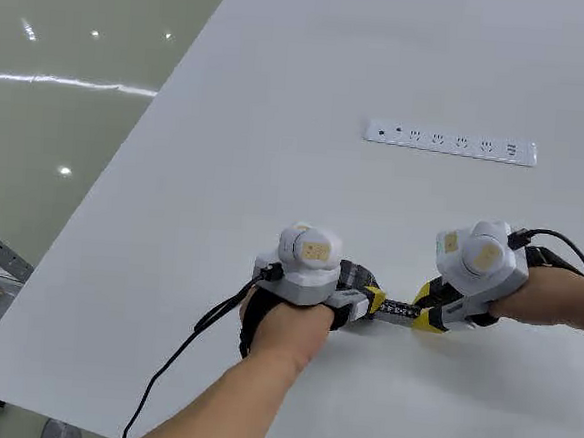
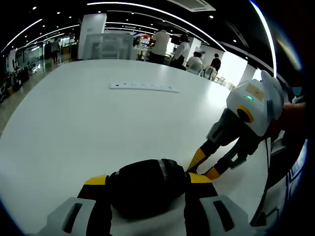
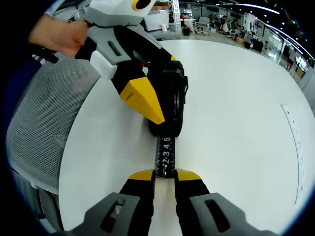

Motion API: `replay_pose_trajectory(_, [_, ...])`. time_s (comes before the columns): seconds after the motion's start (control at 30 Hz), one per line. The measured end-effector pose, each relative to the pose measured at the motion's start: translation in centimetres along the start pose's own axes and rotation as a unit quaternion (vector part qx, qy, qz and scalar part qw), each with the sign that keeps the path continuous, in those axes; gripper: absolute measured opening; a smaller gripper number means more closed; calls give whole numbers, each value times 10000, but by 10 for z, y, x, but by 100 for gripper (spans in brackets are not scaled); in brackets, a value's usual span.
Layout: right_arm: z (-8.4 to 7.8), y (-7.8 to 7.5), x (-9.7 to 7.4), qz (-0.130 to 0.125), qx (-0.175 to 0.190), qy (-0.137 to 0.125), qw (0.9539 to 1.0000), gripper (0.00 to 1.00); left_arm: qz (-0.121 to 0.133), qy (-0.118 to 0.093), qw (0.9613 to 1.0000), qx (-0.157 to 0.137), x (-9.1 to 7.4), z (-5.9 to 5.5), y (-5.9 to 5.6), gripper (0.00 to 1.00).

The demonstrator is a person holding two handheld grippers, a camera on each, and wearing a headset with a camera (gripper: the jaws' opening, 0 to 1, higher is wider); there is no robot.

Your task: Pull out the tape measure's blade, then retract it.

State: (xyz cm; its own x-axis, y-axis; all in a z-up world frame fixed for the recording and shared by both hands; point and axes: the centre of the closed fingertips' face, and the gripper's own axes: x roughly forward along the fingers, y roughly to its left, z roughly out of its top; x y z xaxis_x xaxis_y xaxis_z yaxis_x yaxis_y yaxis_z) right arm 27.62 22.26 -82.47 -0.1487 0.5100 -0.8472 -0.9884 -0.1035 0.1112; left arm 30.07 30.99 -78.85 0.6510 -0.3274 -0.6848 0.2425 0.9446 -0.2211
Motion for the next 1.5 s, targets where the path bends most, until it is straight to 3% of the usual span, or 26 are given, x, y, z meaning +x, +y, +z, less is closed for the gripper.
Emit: replay_pose_trajectory(1.5, [27, -3, 17, -105, -148, -84, 9998, 11, -16, -15, 10000, -44, 0, 0, 0, 55])
